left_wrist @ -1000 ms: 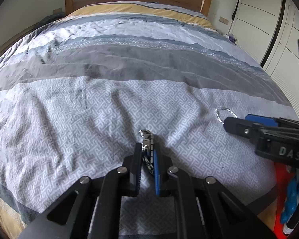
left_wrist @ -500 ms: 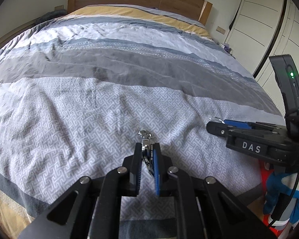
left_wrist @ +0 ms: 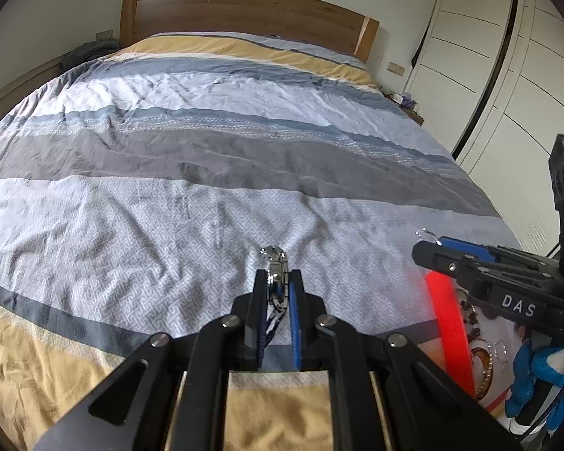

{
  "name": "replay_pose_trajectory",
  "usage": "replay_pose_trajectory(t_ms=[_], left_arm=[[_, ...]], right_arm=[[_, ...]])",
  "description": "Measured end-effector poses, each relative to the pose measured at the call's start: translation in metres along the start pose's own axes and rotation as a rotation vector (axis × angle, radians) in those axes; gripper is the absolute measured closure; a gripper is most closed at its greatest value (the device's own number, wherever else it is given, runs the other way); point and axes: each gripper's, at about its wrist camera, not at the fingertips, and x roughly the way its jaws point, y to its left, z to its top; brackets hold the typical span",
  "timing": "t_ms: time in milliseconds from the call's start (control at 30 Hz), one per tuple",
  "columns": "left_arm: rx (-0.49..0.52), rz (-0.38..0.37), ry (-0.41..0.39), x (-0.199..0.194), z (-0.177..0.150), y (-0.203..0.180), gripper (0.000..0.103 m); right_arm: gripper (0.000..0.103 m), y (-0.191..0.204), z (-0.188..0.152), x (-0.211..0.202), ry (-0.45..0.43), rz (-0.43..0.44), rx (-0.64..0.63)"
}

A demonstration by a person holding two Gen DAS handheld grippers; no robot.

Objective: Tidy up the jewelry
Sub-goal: 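Carry the wristwatch and silver hoop over the red box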

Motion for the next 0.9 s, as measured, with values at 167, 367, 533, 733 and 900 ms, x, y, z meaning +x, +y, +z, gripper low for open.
replay_pose_trajectory(t_ms=[167,367,533,733,900], left_arm=[[0.042,-0.040,-0.010,-0.024,-0.002,-0.035,0.094],[0.103,-0.119,0.001,-0.043,-0.010,-0.091,0.094],[0.185,-0.187,0.041,-0.043,-0.026,-0.145,0.094],[0.274,-0.240,0.121,-0.023,-0.056,-0.199,0.094],[0.333,-0.253,0.182,-0.003,-0.078,-0.226,0.094]], right_arm=[[0.063,-0.027,-0.016,-0.051,-0.038,-0.044,0.027],[0.063,-0.076,-0.045,-0.098,-0.056,-0.117,0.063],[0.063,-0.120,-0.079,-0.114,-0.031,-0.165,0.104],[0.063,-0.157,-0.111,-0.104,0.020,-0.178,0.126],[0.063,-0.174,-0.127,-0.088,0.052,-0.167,0.136]])
